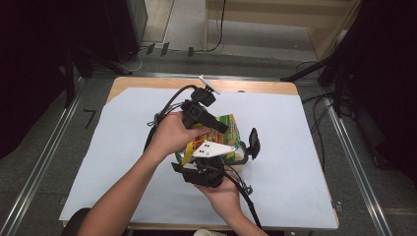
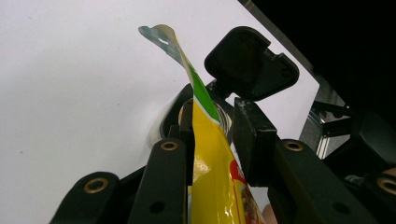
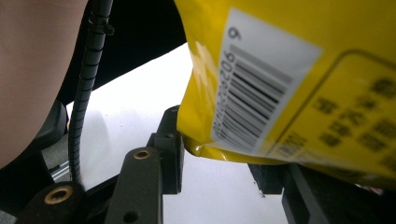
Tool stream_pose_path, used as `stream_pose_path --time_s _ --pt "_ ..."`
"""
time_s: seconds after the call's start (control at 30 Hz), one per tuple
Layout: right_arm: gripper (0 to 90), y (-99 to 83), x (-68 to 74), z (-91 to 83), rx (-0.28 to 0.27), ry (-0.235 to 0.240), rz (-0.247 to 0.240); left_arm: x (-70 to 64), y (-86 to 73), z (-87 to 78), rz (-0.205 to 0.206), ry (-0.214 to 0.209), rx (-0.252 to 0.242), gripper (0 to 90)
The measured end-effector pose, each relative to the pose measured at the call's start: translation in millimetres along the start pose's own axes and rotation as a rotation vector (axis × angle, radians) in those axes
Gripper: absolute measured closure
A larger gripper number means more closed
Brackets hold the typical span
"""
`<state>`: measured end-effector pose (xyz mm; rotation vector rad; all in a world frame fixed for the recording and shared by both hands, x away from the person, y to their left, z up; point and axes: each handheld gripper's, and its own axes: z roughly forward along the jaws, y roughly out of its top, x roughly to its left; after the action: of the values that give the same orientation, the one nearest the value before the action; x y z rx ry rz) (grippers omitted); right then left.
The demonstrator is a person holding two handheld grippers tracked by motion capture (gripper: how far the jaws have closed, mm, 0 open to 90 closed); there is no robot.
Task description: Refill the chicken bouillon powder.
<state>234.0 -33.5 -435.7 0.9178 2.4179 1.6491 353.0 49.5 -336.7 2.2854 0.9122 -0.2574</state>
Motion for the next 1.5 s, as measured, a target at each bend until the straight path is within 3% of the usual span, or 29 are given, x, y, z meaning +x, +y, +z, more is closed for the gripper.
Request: stream_pose_path --time_s 0.8,1.5 --pt "62.1 0.2 0.1 0.3 0.004 -0.015 0.020 -6.5 -0.5 0.5 0.035 0.025 -0.020 74.2" --pt "63.1 -0.1 0.6 -0.4 0.010 -0.023 0.009 -12.0 -1.4 0.1 0.063 0.042 -0.031 73.8"
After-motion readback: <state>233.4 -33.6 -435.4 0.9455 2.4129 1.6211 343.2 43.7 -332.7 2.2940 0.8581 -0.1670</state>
